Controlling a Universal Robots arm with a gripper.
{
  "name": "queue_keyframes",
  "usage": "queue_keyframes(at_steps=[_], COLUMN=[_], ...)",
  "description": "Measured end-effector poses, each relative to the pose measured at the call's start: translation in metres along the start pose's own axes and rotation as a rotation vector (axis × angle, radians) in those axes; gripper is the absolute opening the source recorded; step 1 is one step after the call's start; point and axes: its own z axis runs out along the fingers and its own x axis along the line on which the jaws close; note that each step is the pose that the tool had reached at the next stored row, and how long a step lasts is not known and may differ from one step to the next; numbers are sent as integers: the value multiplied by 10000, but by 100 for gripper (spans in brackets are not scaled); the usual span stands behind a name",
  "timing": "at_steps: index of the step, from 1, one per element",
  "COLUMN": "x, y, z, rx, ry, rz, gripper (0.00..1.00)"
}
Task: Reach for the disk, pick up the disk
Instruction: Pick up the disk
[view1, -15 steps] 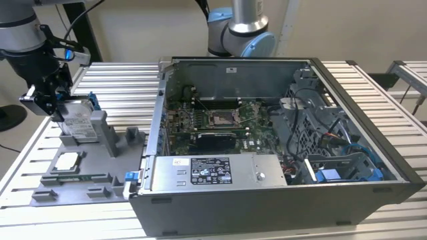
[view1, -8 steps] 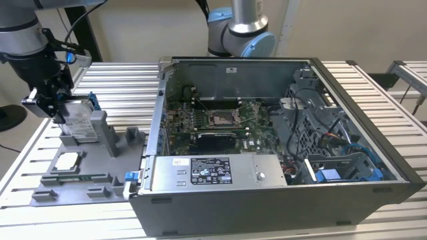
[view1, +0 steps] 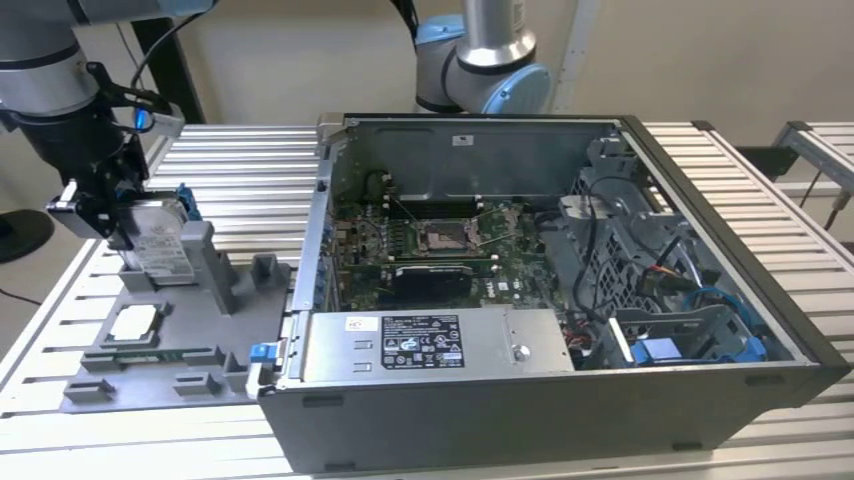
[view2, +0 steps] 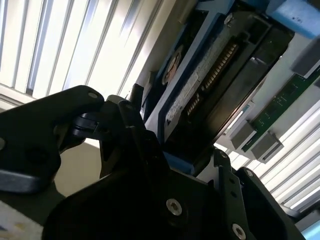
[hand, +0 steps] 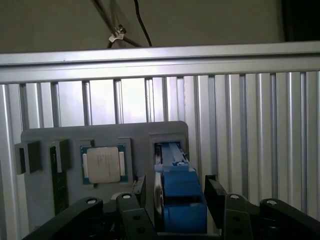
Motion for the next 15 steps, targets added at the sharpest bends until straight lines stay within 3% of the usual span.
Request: queue_keyframes(at_steps=[15], x=[0], y=[0], z=[2], rx=[0], ry=[0], rz=[-7], gripper=[100])
